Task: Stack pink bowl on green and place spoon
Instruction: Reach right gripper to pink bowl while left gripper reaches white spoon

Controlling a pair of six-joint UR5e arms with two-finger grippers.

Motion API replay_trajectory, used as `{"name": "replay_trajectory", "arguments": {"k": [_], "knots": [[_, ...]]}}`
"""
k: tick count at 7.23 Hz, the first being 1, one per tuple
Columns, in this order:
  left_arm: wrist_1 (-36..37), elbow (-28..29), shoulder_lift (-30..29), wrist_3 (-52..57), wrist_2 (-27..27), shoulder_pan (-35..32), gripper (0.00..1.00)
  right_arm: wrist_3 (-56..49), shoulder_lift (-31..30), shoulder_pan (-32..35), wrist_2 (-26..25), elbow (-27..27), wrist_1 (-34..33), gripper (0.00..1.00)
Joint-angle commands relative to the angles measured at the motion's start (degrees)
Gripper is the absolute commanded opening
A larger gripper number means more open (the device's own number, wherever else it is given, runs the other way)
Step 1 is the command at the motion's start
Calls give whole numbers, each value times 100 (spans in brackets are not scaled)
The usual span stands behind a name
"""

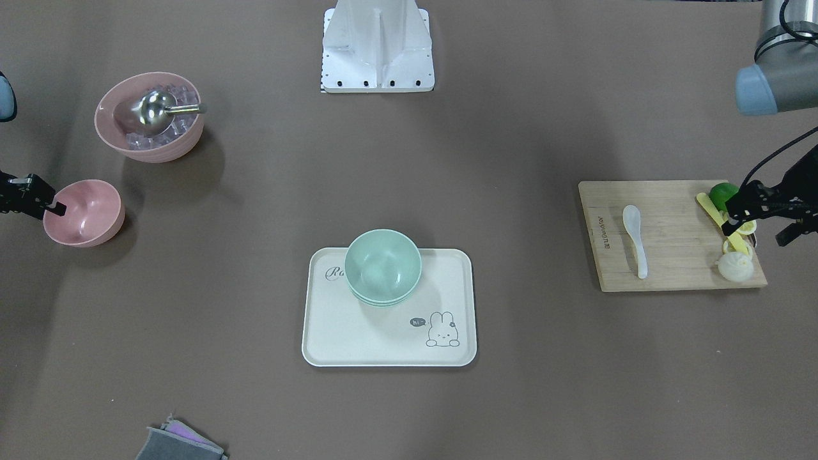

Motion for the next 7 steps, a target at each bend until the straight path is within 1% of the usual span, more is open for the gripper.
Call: {"name": "replay_trajectory", "arguments": {"k": [1, 3, 5, 6, 7], "knots": [[-110, 40, -8, -50, -8, 0, 98, 28, 26, 2, 10, -10, -6, 0], [-119, 31, -17, -121, 10, 174, 98, 429, 113, 37, 19, 51, -6, 0], [-92, 31, -26, -147, 45, 543, 98, 957, 464, 361, 18, 52, -6, 0], [-92, 13, -78, -669, 141, 780, 98, 1255, 640, 467, 27, 52, -6, 0], [-92, -126, -96, -1249, 699, 1278, 98, 1336, 754, 529, 45, 52, -6, 0]]}}
